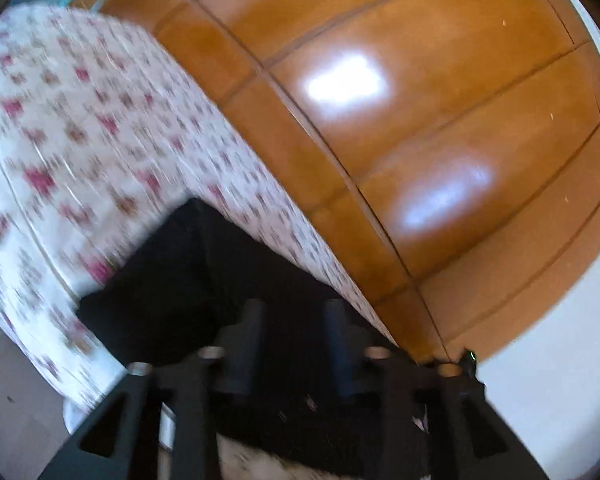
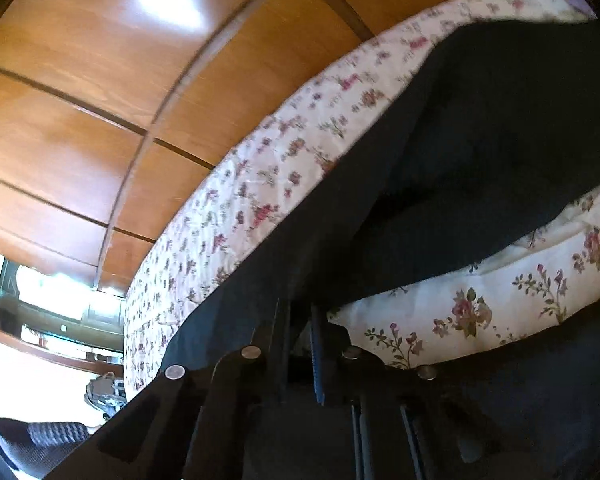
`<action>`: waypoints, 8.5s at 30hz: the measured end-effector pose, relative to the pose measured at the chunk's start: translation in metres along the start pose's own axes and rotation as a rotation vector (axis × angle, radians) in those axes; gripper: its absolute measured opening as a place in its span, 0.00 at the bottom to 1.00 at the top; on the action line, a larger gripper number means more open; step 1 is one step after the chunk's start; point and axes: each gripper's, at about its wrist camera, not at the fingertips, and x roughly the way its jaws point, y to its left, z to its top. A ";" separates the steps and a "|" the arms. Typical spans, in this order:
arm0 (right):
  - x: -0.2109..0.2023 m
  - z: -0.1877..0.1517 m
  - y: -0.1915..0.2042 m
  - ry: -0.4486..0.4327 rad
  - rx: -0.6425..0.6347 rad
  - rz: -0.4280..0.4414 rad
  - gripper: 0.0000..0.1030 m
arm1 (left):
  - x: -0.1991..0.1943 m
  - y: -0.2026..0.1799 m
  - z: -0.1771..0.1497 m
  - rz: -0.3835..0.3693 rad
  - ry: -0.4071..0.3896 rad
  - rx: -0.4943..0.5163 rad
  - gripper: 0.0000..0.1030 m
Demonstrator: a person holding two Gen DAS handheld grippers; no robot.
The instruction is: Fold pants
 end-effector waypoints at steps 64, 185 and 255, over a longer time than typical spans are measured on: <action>-0.068 -0.130 -0.065 0.059 -0.211 0.041 0.07 | -0.033 0.120 0.011 0.009 -0.038 -0.465 0.06; -0.248 -0.076 -0.294 -0.219 0.230 0.035 0.07 | 0.205 -0.240 -0.251 0.134 0.493 0.833 0.48; -0.320 -0.043 -0.131 -0.583 -0.140 -0.295 0.20 | 0.150 -0.195 -0.187 0.260 0.317 0.579 0.59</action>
